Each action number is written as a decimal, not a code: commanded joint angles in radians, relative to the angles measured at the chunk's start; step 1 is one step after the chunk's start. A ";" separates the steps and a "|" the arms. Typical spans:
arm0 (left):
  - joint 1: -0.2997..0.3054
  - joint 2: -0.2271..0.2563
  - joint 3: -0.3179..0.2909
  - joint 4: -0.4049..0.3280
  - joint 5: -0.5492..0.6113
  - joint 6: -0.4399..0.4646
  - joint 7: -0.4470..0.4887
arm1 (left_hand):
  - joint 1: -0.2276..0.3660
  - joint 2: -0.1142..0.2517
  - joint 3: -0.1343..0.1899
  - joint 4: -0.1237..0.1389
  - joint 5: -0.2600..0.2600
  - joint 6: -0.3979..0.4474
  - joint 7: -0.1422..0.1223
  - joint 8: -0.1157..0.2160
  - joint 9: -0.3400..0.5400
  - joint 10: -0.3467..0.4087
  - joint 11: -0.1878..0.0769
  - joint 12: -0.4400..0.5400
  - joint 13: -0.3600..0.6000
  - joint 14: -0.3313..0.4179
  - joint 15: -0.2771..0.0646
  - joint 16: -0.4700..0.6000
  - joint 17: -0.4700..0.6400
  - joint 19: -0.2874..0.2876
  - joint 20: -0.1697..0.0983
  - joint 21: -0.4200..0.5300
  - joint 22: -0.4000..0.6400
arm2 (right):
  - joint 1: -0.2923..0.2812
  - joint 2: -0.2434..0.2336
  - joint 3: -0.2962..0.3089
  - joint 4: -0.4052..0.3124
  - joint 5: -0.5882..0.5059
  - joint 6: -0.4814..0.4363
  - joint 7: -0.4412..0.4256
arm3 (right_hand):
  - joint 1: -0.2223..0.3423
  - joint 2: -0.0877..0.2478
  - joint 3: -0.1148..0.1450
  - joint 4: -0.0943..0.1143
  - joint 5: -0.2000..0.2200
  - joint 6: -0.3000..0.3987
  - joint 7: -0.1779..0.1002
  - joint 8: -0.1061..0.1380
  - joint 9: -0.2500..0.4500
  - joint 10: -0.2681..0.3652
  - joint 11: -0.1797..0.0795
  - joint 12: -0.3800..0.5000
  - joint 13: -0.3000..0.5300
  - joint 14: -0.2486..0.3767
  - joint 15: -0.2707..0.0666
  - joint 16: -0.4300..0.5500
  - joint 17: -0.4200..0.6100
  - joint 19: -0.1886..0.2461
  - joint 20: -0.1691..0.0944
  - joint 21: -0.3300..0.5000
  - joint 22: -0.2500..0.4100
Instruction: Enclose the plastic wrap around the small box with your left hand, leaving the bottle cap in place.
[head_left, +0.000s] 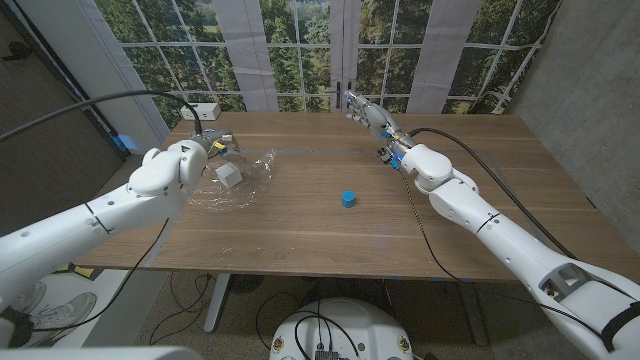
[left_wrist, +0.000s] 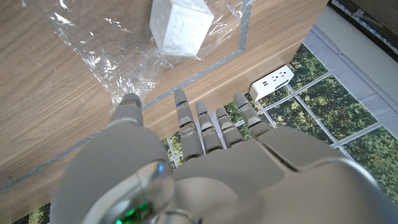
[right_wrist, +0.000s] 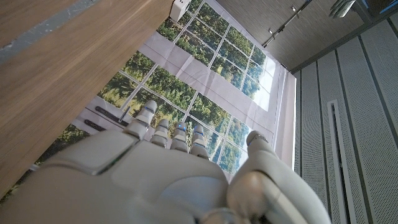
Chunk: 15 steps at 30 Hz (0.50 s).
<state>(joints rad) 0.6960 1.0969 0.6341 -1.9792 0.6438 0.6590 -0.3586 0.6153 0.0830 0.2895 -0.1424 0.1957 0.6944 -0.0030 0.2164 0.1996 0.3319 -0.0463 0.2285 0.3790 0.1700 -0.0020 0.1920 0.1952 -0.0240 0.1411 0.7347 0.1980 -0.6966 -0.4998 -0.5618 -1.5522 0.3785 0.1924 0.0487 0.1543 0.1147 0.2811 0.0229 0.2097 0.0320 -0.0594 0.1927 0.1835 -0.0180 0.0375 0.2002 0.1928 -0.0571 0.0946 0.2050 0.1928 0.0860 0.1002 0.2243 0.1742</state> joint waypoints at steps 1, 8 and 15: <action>-0.138 -0.054 0.072 0.103 0.019 -0.064 -0.216 | 0.016 0.005 0.012 -0.001 0.008 0.033 0.022 0.011 0.002 0.004 -0.003 0.004 -0.001 -0.003 -0.002 0.004 0.000 -0.003 -0.001 0.001 0.003 | -0.025 -0.015 0.011 -0.034 -0.017 0.008 -0.029 | -0.005 0.003 0.004 0.004 -0.005 0.002 -0.005 -0.002 0.003 0.004 -0.004 0.000 0.005 0.007 0.004 0.003 0.004 0.003 0.004 -0.006 0.006; -0.131 -0.053 0.079 0.112 0.050 -0.100 -0.198 | 0.046 0.025 0.036 -0.016 0.008 0.138 0.032 0.039 0.003 0.027 -0.008 0.014 -0.008 0.006 -0.010 0.009 -0.003 0.002 -0.008 0.003 0.004 | -0.022 -0.010 0.011 -0.037 -0.017 0.001 -0.034 | -0.005 0.001 0.004 0.003 -0.005 0.001 -0.006 -0.002 0.003 0.005 -0.003 0.001 0.005 0.008 0.004 0.003 0.003 0.002 0.007 -0.007 0.006; 0.016 -0.024 -0.017 0.037 0.064 -0.045 0.044 | 0.325 0.043 0.150 -0.045 -0.010 0.365 0.001 0.178 0.096 0.133 -0.066 0.051 -0.012 0.106 -0.074 0.037 -0.008 0.092 -0.048 0.049 0.006 | -0.011 -0.003 0.006 -0.020 -0.010 0.003 -0.018 | -0.005 -0.001 0.004 0.003 -0.005 0.000 -0.006 -0.002 0.003 0.004 -0.004 0.000 0.005 0.009 0.004 0.002 0.003 -0.001 0.007 -0.009 0.006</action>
<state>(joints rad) 0.5941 1.0578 0.6929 -1.8945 0.6819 0.5826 -0.5037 0.8875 0.1264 0.4213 -0.1896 0.1883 1.0358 0.0091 0.3646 0.2683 0.4364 -0.0929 0.2672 0.3662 0.2440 -0.0391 0.2158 0.1812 0.0411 0.1022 0.7670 0.2003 -0.7147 -0.5086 -0.5536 -1.5798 0.3638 0.1958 0.0226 0.1543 0.1147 0.2811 0.0229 0.2097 0.0321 -0.0592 0.1927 0.1835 -0.0180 0.0375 0.2002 0.1928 -0.0572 0.0946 0.2050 0.1928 0.0859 0.1002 0.2166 0.1742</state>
